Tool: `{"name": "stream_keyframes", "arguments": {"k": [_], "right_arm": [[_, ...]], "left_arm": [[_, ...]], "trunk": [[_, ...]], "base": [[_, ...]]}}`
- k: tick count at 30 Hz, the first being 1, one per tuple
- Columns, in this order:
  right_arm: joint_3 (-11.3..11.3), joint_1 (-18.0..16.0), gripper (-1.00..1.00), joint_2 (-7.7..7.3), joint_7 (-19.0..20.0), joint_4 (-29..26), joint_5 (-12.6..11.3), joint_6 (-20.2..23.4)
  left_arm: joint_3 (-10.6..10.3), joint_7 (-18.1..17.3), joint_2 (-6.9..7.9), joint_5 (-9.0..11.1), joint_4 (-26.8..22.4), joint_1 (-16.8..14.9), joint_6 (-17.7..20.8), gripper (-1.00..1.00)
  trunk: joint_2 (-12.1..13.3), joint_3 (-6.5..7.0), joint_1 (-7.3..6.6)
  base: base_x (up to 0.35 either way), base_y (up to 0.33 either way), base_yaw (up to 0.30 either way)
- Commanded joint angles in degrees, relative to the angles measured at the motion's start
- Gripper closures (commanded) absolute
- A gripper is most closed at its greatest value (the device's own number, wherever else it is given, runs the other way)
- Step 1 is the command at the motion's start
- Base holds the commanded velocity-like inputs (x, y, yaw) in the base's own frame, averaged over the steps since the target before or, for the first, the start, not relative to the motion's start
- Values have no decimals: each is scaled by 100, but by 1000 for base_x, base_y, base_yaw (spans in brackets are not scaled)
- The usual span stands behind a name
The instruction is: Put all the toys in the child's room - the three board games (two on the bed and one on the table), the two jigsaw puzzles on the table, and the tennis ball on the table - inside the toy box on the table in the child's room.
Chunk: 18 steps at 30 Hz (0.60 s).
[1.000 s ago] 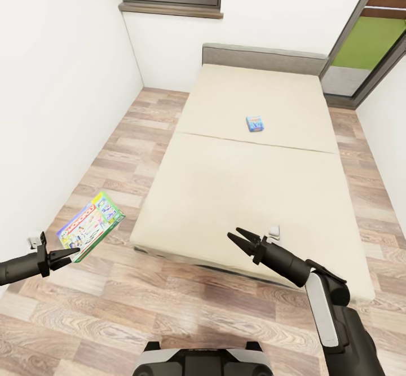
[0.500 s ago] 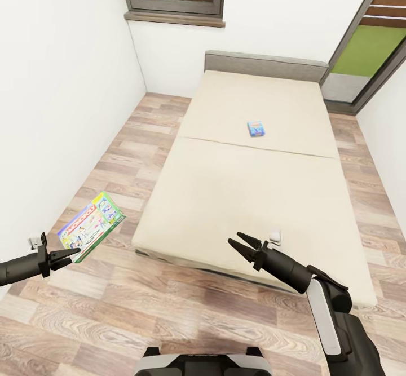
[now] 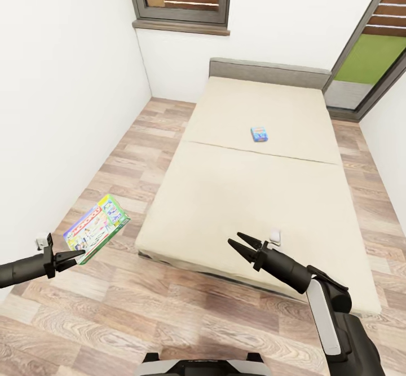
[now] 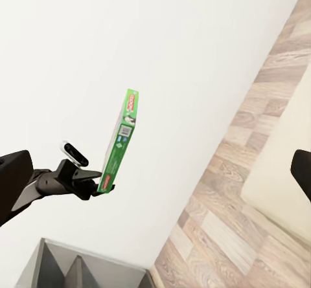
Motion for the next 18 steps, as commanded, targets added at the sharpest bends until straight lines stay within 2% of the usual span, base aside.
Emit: {"name": "stream_keyframes", "arguments": {"k": [1, 14, 18], "right_arm": [[-10, -3, -100, 6, 12, 1, -19, 36], [-11, -3, -100, 8, 7, 12, -72, 30], [-16, -3, -100, -5, 11, 13, -84, 30]], "left_arm": [[-1, -20, 1, -5, 0, -2, 52, 100], [-4, -20, -1, -5, 0, -2, 11, 100], [-10, -20, -68, -5, 0, -2, -6, 100]], "trunk": [[-7, 4, 2], [-7, 128, 2], [-7, 166, 2]], "base": [[0, 0, 68], [0, 0, 25], [0, 0, 0]]}}
